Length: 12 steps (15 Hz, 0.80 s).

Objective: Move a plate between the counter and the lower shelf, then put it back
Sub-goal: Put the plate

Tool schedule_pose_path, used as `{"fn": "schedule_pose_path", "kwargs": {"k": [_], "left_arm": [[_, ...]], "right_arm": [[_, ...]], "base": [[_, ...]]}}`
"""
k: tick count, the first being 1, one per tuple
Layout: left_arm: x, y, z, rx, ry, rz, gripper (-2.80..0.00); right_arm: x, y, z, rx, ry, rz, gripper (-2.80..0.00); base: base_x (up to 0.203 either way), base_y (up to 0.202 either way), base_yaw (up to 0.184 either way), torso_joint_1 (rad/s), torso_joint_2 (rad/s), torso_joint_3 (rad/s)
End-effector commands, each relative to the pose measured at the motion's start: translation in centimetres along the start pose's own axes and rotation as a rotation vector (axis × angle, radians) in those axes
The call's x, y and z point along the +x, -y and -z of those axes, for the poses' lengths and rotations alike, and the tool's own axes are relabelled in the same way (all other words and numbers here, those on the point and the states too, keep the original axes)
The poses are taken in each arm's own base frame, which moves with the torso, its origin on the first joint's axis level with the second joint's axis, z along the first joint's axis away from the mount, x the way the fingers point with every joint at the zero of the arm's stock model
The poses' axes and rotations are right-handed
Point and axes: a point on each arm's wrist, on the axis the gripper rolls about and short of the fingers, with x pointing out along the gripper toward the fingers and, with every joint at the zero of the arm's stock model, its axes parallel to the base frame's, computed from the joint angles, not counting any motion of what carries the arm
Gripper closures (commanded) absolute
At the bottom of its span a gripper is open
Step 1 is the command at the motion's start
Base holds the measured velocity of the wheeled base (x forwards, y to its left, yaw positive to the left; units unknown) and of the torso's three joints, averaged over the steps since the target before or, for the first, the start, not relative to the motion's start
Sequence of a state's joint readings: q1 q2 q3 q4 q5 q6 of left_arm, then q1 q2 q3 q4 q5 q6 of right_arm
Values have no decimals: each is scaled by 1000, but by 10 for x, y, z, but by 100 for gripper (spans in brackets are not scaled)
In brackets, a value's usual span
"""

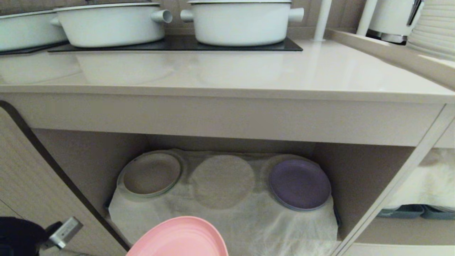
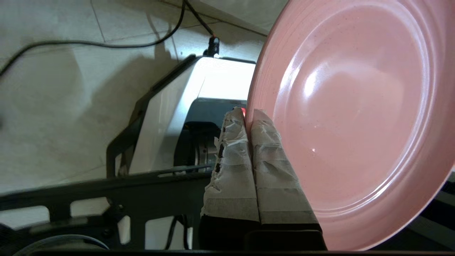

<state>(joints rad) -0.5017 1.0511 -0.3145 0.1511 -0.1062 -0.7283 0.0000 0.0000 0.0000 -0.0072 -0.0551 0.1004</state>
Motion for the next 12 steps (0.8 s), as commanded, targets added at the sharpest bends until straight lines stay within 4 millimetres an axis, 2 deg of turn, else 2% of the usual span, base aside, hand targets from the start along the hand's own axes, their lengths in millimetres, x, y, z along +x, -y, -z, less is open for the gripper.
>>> {"fn": "schedule_pose_path", "kwargs": {"k": [1, 7, 12], "left_arm": [[0, -2, -3, 11, -3, -2, 0], [-7, -17, 16, 33, -113, -73, 0], [-3, -20, 18, 33, -123, -85, 0]], "right_arm": [[0, 0, 0, 2, 0, 0, 0], [0, 0, 0, 1, 0, 0, 0], [0, 0, 0, 1, 0, 0, 0]], "base": [[0, 0, 0, 0, 0, 0], [0, 0, 0, 0, 0, 0], [0, 0, 0, 0, 0, 0]]}}
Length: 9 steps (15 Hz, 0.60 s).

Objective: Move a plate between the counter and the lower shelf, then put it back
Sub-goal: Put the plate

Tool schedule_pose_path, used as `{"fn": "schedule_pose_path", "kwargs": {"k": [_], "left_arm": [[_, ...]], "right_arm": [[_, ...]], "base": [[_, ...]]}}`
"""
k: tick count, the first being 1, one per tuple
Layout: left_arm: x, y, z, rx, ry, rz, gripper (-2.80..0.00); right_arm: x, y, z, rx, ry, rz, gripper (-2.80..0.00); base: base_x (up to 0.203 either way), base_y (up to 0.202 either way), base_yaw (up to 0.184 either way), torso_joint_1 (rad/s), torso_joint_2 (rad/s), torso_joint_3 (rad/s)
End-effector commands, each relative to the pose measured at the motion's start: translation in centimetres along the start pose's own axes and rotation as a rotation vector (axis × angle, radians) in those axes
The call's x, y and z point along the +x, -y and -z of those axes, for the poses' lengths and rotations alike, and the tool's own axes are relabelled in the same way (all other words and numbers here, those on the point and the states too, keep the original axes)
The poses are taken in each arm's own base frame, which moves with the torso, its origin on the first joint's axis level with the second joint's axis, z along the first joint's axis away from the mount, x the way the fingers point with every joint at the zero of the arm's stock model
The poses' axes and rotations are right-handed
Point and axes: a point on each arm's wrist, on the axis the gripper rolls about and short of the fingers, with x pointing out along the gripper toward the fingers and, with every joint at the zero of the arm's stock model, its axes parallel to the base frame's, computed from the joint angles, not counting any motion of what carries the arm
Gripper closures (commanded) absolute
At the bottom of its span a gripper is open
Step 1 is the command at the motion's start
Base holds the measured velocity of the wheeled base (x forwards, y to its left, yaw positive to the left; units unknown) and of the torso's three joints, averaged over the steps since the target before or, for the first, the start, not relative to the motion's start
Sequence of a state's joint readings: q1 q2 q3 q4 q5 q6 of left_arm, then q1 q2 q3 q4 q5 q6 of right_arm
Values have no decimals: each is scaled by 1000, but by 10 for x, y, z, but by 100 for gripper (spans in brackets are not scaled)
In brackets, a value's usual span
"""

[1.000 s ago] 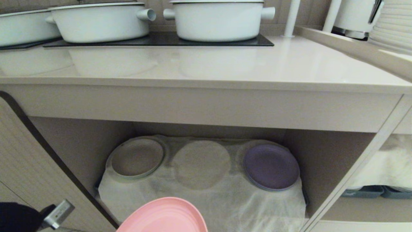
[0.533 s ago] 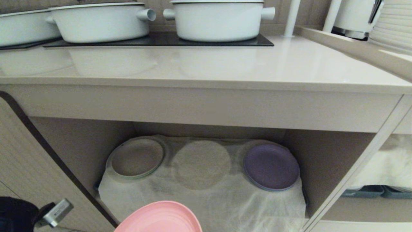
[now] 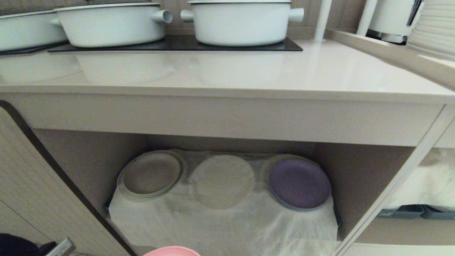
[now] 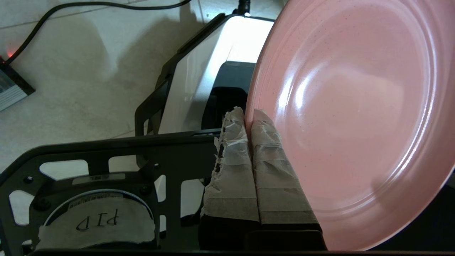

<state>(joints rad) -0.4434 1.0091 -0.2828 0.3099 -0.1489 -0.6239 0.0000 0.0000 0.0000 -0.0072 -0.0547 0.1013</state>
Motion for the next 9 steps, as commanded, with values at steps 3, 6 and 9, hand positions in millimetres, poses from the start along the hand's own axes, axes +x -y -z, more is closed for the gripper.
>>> {"fn": "schedule_pose_path", "kwargs": {"k": [3, 6, 9], "left_arm": [[3, 0, -1, 12, 0, 5, 0], [5, 2, -3, 39, 46, 30, 0], [5, 2, -4, 39, 56, 21, 0]], "right_arm": [[0, 0, 0, 1, 0, 0, 0], [0, 0, 0, 0, 0, 0, 0], [0, 0, 0, 0, 0, 0, 0]], "base": [[0, 0, 0, 0, 0, 0], [0, 0, 0, 0, 0, 0], [0, 0, 0, 0, 0, 0]]}}
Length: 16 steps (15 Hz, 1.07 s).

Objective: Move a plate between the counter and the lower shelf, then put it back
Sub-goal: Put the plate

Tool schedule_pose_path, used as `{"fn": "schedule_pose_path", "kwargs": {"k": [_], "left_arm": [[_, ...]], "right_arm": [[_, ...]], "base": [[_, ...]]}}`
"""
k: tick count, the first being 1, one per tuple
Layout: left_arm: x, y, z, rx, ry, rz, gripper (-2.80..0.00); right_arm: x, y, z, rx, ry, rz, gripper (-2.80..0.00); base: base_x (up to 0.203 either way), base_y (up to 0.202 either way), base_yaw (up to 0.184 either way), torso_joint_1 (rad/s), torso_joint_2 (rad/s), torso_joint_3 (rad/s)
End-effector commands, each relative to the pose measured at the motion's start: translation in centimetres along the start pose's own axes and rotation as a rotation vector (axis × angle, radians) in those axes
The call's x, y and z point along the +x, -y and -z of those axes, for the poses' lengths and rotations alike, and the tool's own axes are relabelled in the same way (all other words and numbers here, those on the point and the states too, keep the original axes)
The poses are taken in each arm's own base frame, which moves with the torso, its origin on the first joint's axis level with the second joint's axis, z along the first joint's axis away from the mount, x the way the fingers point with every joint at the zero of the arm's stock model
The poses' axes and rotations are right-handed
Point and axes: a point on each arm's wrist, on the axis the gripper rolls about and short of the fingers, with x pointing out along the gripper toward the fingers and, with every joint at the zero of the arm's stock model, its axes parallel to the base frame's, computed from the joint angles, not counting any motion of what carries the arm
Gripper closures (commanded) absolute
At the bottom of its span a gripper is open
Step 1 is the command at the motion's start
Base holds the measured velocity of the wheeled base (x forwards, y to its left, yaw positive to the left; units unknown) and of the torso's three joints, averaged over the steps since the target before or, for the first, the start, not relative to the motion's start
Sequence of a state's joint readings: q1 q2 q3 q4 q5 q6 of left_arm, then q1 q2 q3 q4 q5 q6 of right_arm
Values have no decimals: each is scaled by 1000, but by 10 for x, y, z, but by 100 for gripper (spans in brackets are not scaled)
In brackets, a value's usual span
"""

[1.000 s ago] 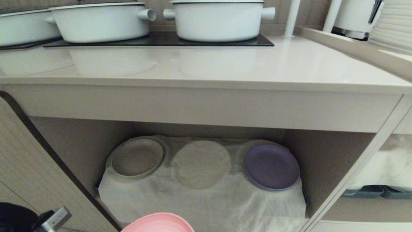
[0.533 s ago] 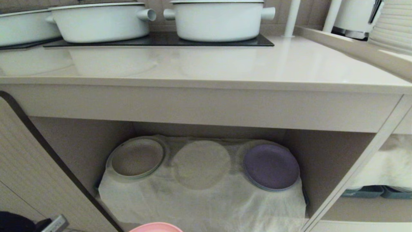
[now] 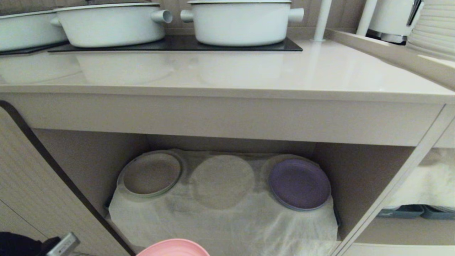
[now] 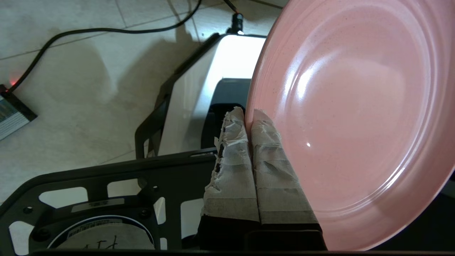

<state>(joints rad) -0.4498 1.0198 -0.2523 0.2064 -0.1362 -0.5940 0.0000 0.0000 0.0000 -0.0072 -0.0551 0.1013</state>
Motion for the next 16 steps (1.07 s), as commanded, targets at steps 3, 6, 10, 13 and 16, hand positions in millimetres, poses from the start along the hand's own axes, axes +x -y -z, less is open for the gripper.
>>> {"fn": "schedule_pose_path", "kwargs": {"k": [3, 6, 10, 13, 16], "left_arm": [[0, 0, 0, -3, 7, -16, 0], [0, 0, 0, -3, 14, -20, 0], [0, -1, 0, 1, 26, -37, 0], [0, -1, 0, 3, 26, -37, 0], [0, -1, 0, 2, 26, -37, 0]], "right_arm": [[0, 0, 0, 0, 0, 0, 0], [0, 0, 0, 0, 0, 0, 0], [0, 0, 0, 0, 0, 0, 0], [0, 0, 0, 1, 0, 0, 0], [0, 0, 0, 1, 0, 0, 0]], "base": [[0, 0, 0, 0, 0, 0], [0, 0, 0, 0, 0, 0], [0, 0, 0, 0, 0, 0], [0, 0, 0, 0, 0, 0], [0, 0, 0, 0, 0, 0]]}}
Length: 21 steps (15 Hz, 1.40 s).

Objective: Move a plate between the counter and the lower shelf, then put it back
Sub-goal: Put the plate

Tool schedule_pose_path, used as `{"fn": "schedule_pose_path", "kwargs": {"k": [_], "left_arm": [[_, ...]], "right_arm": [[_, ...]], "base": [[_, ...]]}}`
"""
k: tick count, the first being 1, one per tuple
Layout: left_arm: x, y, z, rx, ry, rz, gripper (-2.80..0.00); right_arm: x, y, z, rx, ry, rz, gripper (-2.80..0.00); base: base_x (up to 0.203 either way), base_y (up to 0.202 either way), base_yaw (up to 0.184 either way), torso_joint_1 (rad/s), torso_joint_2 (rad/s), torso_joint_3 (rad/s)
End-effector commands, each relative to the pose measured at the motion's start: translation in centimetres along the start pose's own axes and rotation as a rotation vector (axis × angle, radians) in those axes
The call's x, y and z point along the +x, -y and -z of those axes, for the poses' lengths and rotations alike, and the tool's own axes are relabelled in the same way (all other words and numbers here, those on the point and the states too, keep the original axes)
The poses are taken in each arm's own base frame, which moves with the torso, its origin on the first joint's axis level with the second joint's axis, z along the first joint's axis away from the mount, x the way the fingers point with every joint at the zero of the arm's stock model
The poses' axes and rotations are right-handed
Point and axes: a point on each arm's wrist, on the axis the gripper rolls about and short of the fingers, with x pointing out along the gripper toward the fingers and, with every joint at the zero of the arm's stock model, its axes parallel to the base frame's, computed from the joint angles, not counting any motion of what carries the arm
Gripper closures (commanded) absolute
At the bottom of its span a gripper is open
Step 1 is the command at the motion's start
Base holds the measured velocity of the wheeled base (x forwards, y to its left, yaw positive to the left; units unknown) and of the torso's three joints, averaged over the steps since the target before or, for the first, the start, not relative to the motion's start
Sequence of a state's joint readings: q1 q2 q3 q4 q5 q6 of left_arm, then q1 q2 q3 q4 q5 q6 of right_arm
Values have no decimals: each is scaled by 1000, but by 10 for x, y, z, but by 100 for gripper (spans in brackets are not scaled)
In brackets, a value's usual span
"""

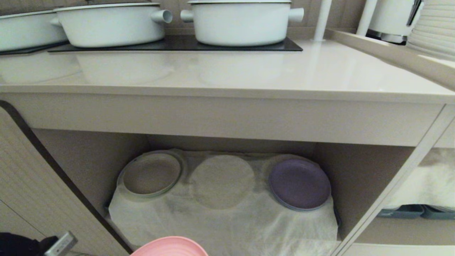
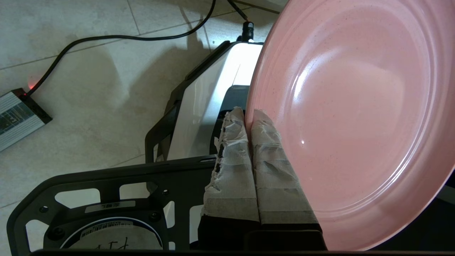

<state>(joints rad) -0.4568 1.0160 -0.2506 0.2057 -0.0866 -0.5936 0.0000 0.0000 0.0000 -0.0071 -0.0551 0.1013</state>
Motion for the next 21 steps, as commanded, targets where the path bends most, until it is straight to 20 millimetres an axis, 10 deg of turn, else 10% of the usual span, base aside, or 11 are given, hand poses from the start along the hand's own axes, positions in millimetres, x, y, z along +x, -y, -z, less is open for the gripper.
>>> {"fn": "schedule_pose_path", "kwargs": {"k": [1, 21], "left_arm": [[0, 0, 0, -4, -3, -2, 0], [0, -1, 0, -10, 8, -17, 0]], "right_arm": [[0, 0, 0, 0, 1, 0, 0], [0, 0, 0, 0, 1, 0, 0]], "base": [[0, 0, 0, 0, 0, 0], [0, 0, 0, 19, -56, -37]]}}
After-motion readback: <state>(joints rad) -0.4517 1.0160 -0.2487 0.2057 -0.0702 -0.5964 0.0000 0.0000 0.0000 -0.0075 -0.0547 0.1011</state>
